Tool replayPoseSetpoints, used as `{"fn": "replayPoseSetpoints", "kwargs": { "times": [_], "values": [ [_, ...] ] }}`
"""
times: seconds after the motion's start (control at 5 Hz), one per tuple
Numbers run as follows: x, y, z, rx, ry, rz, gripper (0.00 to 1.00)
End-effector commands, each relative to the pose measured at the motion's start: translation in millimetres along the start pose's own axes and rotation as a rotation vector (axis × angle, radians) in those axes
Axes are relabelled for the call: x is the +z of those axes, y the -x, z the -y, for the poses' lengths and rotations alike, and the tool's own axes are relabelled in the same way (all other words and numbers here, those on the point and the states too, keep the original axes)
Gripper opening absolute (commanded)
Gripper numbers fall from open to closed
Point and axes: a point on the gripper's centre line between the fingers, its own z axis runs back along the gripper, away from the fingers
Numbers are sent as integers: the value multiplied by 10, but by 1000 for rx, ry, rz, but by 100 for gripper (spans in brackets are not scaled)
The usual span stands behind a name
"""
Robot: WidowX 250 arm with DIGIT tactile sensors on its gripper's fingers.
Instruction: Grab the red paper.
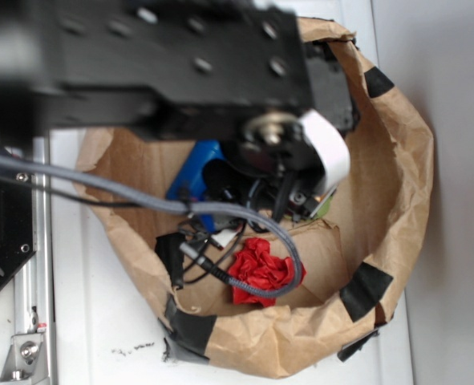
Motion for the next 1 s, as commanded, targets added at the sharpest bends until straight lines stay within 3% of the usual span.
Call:
{"fn": "replayPoseSetpoints", "kwargs": {
  "times": [0.0, 0.4, 0.6, 0.8],
  "values": [
    [-180, -210, 181, -136, -21, 86, 100],
    [-197, -421, 178, 43, 43, 282, 100],
    [-275, -448, 220, 70, 70, 323, 100],
    [-434, -490, 318, 42, 99, 297, 100]
  ]
}}
